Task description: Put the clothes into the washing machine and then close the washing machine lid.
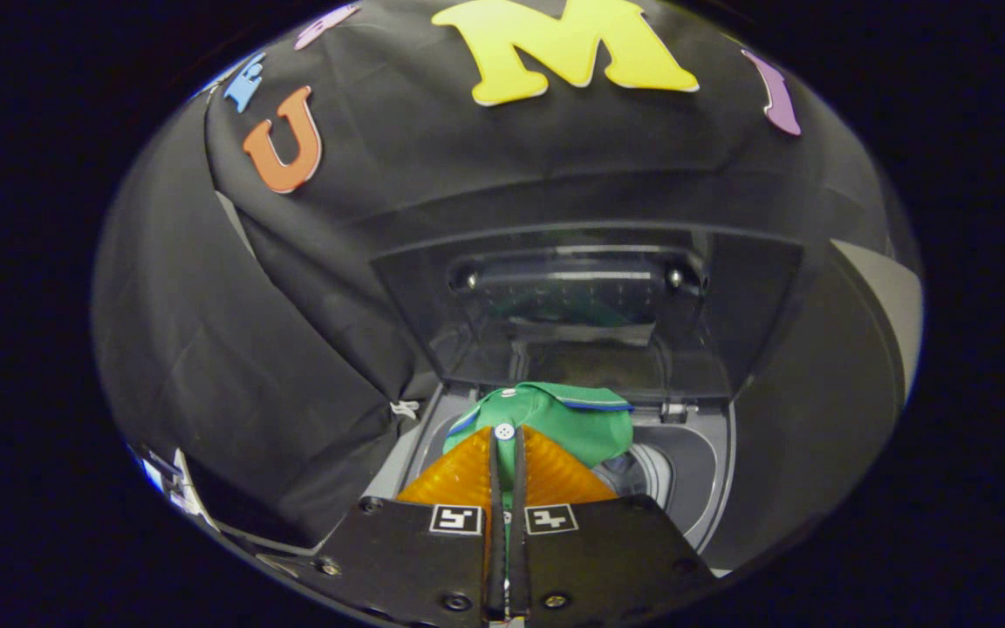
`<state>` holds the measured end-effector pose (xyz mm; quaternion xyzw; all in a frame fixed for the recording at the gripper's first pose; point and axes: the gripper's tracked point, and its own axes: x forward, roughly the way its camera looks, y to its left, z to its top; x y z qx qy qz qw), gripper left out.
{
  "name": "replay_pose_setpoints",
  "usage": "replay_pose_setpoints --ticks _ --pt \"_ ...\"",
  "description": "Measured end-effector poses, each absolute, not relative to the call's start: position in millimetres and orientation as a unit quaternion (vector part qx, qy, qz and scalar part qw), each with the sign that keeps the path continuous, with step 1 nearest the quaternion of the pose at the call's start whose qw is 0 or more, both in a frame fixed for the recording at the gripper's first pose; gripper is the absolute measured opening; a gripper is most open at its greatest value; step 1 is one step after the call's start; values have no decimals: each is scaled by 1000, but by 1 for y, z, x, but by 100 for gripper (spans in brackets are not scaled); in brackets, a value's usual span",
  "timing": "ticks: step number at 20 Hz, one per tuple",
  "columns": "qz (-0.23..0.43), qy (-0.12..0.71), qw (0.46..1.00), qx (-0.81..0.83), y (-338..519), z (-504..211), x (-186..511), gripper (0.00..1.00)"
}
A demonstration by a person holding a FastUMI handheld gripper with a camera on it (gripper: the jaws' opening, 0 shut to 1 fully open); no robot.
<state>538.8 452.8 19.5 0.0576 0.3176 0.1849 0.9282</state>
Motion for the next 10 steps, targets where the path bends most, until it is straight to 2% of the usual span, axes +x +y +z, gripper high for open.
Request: replay_pose_setpoints --ticks 10 --pt "125 430 891 71 439 -80 540 5"
